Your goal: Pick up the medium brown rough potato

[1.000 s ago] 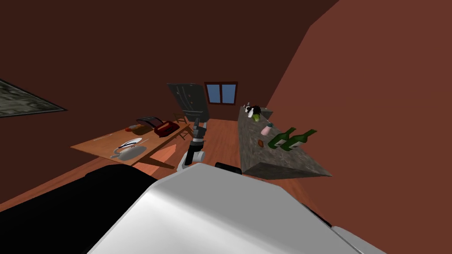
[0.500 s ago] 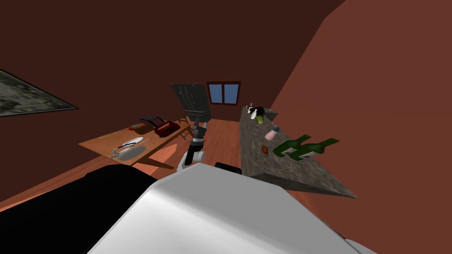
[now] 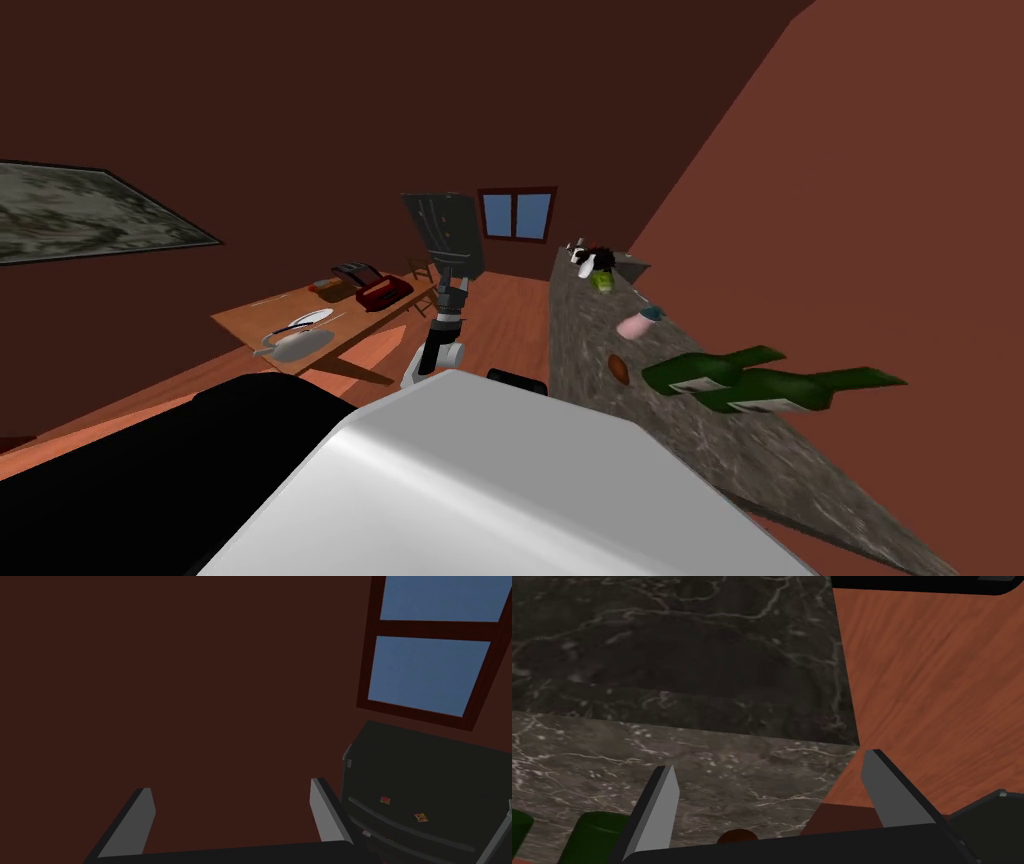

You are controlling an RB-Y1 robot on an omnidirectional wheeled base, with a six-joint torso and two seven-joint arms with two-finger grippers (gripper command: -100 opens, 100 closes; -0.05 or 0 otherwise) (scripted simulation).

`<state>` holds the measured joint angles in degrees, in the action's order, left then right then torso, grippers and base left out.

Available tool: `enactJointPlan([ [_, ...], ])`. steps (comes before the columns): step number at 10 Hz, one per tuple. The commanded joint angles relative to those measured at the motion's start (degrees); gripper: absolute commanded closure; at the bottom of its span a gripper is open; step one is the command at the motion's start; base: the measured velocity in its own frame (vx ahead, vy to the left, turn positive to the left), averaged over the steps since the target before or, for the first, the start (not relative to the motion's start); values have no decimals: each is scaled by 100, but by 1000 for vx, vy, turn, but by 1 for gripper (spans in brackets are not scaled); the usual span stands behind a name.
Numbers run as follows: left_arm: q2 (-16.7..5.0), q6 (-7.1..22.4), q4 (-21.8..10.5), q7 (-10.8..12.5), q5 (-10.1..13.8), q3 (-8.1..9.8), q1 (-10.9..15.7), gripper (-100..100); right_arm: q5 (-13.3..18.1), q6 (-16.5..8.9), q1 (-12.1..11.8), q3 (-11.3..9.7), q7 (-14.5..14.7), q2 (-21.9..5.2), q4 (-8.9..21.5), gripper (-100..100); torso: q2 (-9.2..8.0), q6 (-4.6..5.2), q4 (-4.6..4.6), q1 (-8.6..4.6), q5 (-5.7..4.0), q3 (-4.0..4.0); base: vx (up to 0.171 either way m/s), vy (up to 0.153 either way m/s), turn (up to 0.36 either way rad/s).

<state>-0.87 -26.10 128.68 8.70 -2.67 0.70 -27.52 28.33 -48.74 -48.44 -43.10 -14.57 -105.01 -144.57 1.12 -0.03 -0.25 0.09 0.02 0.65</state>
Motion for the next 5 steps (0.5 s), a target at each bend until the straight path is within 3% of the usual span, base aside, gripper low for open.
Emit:
enactJointPlan([
  [1, 0, 0, 0, 0, 0, 0, 0, 0, 48, -142, 26, -167, 44, -34, 35, -100, 0, 0, 0, 0, 0, 0, 222, -57, 56],
  [3, 0, 0, 0, 0, 0, 0, 1, 0, 133, -437, 83, -499, 119, -258, -82, -100, -20, 1, 4, -17, -6, -11, 247, -62, 154],
  [5, 0, 0, 0, 0, 0, 1, -1, 0, 199, -643, 159, -716, 187, -371, -209, -100, 14, 1, -3, -16, -6, 8, 325, -34, 162],
])
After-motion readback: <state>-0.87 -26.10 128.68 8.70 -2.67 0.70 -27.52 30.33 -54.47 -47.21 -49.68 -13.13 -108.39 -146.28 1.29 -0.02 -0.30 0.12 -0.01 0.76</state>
